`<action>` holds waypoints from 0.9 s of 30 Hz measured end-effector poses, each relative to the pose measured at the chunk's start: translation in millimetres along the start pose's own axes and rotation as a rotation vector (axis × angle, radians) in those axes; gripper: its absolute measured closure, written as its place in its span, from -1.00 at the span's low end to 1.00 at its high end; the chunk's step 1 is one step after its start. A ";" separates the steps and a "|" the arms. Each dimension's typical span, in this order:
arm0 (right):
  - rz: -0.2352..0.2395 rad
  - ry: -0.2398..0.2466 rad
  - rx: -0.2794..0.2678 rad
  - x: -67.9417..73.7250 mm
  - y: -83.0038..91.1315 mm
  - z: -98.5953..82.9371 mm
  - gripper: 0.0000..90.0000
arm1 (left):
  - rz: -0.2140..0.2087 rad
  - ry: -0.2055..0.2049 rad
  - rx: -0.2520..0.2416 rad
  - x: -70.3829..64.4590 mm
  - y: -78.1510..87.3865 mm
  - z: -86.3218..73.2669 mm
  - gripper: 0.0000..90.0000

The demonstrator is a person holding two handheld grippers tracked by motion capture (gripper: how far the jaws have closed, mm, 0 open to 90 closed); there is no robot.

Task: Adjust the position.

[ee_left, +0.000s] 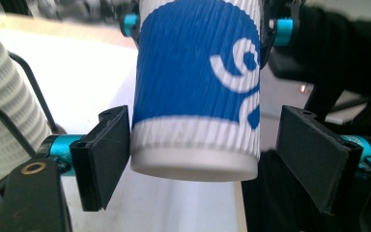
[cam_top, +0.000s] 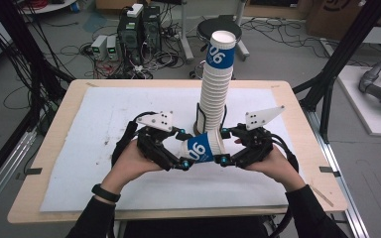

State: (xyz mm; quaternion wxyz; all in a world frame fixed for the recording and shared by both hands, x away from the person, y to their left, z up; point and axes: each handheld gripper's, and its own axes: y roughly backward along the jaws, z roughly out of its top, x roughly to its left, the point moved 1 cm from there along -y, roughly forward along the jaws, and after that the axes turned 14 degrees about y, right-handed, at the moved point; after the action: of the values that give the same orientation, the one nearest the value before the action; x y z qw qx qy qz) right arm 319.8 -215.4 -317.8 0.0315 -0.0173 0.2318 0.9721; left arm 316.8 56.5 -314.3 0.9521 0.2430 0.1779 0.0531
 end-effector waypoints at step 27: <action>-0.032 -0.010 -0.105 1.6 5.5 6.2 -0.63 | -0.018 -0.020 -0.077 5.1 0.6 -2.2 -0.33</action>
State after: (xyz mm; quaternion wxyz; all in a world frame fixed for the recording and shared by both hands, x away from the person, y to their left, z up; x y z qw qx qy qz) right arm 317.8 -217.3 -309.9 0.0472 -0.0178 0.1801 0.9824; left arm 320.8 58.9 -317.4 0.9630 0.2049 0.1682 0.0492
